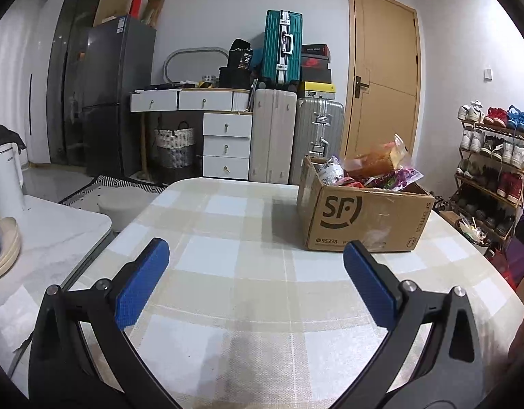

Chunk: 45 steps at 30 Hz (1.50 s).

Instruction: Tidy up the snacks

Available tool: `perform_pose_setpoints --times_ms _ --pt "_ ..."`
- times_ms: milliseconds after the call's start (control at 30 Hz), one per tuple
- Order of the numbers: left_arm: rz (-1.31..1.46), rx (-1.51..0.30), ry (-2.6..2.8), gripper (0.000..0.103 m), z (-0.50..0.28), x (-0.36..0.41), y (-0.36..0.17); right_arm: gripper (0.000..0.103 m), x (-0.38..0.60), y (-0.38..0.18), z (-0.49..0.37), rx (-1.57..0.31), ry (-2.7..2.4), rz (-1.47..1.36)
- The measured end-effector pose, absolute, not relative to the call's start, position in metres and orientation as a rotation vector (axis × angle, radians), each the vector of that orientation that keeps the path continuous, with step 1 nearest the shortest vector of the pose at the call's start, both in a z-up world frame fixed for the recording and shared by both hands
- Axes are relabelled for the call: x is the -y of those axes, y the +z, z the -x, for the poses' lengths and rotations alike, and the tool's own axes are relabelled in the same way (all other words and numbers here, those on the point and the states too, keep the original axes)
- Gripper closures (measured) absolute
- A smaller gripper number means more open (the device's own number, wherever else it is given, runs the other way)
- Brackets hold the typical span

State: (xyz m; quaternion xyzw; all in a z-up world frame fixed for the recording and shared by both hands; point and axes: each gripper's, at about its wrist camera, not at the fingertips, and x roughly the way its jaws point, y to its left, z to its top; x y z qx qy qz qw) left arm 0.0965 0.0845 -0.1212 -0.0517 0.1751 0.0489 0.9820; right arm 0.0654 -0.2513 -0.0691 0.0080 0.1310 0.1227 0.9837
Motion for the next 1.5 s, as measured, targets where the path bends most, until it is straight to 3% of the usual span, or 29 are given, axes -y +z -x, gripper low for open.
perform_pose_setpoints --times_ms 1500 --pt "0.005 -0.354 0.074 0.001 -0.075 -0.058 -0.110 0.001 0.266 -0.072 -0.062 -0.264 0.250 -0.079"
